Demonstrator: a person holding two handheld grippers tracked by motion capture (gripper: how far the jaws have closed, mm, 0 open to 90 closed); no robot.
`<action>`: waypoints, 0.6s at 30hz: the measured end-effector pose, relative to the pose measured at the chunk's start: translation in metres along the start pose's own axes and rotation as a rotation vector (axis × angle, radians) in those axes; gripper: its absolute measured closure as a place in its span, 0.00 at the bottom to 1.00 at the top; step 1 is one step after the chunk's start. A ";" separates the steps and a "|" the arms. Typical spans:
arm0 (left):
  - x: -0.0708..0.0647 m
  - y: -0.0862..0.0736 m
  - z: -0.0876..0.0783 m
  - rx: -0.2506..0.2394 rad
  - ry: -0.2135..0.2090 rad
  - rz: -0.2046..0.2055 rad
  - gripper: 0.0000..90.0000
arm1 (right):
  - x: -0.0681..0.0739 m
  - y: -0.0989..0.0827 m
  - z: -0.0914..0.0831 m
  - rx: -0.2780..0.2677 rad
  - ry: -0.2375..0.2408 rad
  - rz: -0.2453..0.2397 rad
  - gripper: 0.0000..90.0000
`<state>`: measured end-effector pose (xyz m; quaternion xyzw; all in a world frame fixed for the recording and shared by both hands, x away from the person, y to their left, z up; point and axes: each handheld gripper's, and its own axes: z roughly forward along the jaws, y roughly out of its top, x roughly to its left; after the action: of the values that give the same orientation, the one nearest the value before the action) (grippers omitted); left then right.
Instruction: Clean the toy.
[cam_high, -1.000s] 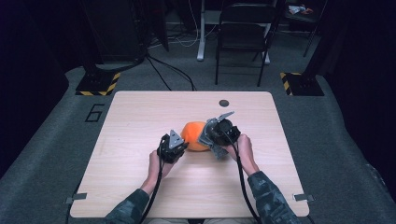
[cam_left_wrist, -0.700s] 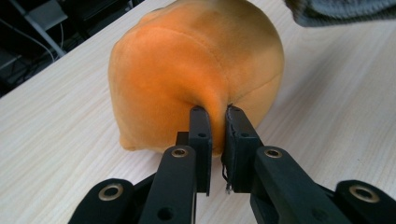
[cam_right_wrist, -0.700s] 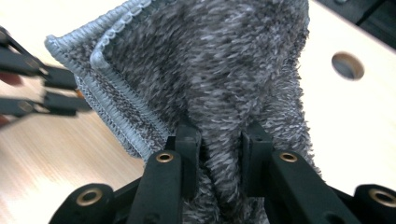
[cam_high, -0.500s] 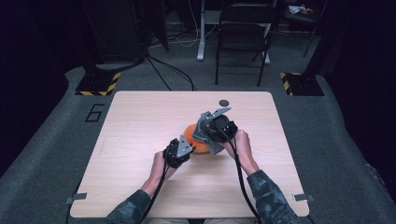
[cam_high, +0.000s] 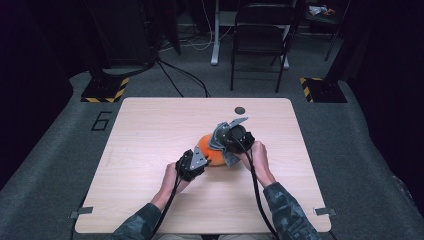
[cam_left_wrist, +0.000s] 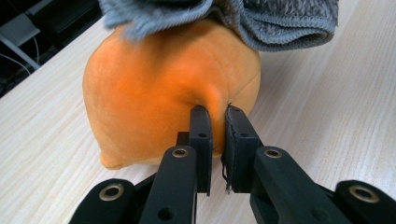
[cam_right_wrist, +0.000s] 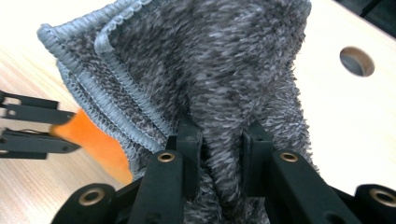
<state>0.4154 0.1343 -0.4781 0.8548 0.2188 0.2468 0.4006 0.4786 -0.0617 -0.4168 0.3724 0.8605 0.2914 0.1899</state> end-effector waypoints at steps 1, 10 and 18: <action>0.001 0.000 0.000 -0.001 -0.005 -0.005 0.92 | -0.003 -0.001 0.001 -0.002 -0.007 -0.004 0.82; 0.006 -0.003 0.000 0.003 -0.023 -0.040 0.92 | -0.023 -0.016 0.015 0.048 -0.046 0.059 0.82; 0.005 -0.004 0.001 -0.006 -0.029 -0.036 0.92 | -0.031 -0.025 0.027 0.098 -0.067 0.092 0.82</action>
<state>0.4195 0.1392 -0.4802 0.8529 0.2276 0.2278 0.4108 0.5000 -0.0892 -0.4497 0.4300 0.8488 0.2445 0.1865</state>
